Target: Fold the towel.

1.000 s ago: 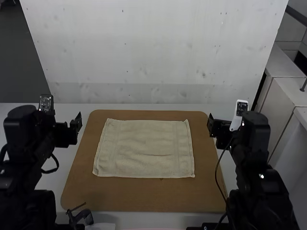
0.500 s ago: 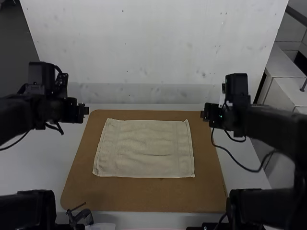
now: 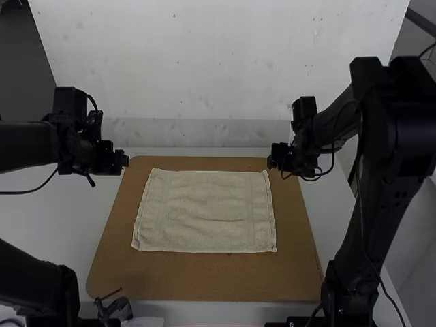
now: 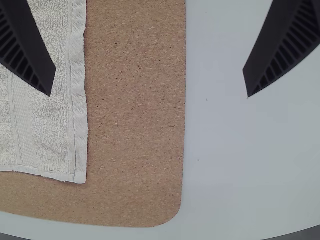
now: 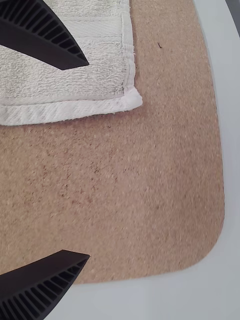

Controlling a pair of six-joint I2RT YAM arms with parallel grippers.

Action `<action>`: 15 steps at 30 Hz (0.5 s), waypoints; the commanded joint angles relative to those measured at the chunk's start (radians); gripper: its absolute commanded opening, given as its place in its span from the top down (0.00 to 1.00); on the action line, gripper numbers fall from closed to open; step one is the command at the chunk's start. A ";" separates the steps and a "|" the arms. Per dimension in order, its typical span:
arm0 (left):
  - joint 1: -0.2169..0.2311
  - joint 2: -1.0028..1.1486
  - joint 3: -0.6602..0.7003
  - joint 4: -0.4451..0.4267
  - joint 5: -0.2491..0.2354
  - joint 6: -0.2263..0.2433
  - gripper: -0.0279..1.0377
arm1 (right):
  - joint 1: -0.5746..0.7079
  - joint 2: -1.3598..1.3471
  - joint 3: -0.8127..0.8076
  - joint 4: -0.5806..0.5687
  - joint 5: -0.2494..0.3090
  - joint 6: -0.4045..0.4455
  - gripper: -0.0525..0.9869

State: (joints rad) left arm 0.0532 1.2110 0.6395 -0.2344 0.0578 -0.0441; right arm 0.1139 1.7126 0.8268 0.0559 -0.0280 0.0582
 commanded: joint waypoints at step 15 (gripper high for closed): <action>0.010 0.045 0.031 0.035 0.027 -0.013 0.07 | 0.141 0.266 0.204 -0.074 0.083 0.054 0.14</action>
State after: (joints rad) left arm 0.0532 1.2327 0.6449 -0.2104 0.0719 -0.0502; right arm 0.2214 1.9453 0.9985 -0.0113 0.0036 0.0944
